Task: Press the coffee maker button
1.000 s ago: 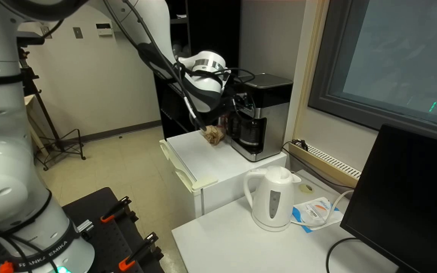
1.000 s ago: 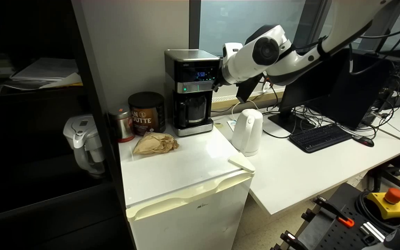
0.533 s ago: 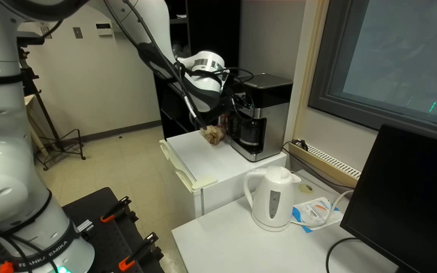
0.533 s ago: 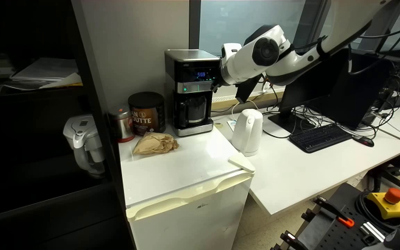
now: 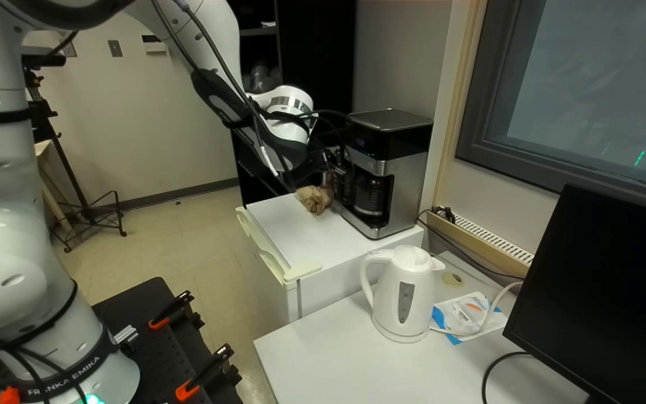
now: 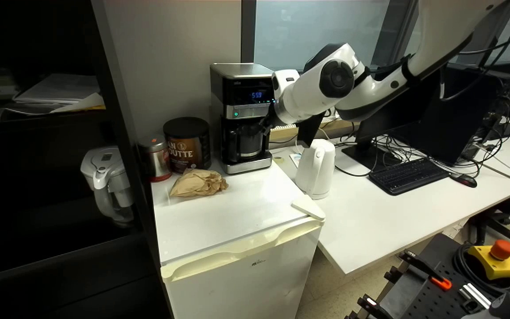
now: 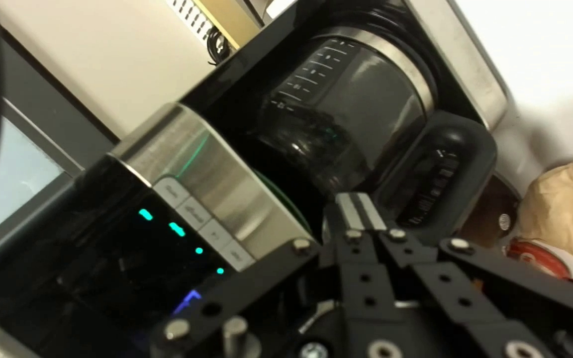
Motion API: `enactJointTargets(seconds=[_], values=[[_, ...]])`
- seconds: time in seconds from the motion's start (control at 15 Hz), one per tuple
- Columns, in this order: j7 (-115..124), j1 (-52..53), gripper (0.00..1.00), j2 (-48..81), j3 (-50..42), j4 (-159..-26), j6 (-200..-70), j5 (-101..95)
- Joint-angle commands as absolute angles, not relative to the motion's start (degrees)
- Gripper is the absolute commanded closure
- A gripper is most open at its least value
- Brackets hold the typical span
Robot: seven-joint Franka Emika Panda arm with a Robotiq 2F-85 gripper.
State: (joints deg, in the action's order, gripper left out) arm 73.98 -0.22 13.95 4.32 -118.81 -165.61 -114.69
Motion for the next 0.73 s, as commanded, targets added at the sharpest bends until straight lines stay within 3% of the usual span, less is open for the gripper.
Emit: enactJointTargets(seconds=[0.0,0.67], values=[[70.64,1.47,0.99,11.05,4.77,-122.83,-164.19,-114.11],[65.44,3.20,1.00,8.76,4.92,-126.76,-164.00,-114.28]])
